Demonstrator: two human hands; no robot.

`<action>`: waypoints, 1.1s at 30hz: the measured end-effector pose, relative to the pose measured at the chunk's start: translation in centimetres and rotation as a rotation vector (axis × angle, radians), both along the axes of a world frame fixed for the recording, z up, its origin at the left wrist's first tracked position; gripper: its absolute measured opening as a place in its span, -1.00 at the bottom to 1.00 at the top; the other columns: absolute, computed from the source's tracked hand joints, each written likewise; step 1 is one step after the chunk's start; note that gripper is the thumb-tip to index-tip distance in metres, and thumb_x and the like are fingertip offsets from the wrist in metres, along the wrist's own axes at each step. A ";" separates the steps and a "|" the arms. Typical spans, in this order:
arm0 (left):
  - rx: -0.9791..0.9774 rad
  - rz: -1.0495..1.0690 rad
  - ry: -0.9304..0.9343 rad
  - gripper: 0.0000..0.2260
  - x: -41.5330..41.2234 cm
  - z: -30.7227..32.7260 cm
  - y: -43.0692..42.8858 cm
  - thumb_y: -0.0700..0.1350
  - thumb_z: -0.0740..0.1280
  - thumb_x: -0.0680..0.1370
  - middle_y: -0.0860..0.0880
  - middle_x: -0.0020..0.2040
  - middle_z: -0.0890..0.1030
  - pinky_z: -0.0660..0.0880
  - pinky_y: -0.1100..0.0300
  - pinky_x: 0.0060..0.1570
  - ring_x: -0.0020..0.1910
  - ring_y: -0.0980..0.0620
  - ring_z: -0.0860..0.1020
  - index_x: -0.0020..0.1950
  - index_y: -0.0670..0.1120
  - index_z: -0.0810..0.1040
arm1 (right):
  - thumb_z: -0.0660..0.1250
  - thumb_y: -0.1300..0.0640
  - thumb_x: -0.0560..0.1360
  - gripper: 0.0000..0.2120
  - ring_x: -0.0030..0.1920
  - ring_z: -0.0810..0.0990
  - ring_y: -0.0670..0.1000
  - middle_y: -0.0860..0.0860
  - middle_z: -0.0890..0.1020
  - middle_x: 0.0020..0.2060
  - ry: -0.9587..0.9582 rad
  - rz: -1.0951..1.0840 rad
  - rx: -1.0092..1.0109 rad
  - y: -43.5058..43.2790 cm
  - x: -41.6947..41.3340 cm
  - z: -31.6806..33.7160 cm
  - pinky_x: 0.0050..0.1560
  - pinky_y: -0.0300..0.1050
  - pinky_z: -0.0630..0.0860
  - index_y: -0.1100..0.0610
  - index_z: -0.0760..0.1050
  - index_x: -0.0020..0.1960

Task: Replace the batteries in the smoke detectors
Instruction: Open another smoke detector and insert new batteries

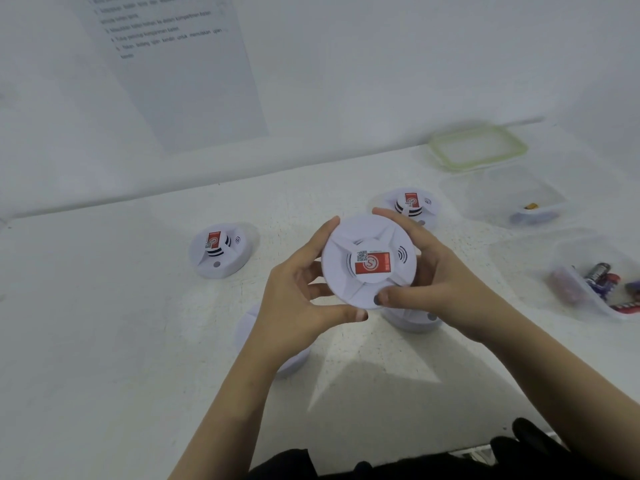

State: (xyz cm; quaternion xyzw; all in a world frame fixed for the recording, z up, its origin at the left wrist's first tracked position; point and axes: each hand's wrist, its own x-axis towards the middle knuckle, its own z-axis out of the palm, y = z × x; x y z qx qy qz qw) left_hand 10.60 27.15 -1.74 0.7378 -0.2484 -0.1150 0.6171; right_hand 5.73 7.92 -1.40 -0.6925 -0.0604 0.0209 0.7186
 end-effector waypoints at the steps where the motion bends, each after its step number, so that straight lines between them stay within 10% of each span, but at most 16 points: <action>1: -0.001 0.002 0.008 -0.12 0.0 -0.1 0.0 -0.47 0.57 0.21 0.28 0.14 0.63 0.57 0.30 -0.05 0.12 0.16 0.61 0.33 0.19 0.38 | 0.45 0.32 0.29 -0.20 0.23 0.55 0.01 -0.05 0.54 0.26 0.001 0.000 -0.006 0.0 0.0 -0.1 0.12 -0.06 0.55 -0.10 0.25 0.41; 33: -0.032 0.014 0.093 -0.13 0.0 -0.4 0.2 -0.49 0.56 0.19 0.18 0.16 0.65 0.59 0.27 -0.08 0.12 0.11 0.63 0.30 0.20 0.42 | 0.44 0.32 0.30 -0.21 0.22 0.55 0.02 -0.03 0.53 0.26 0.015 0.021 -0.026 0.0 0.3 -0.6 0.14 -0.05 0.55 -0.06 0.24 0.43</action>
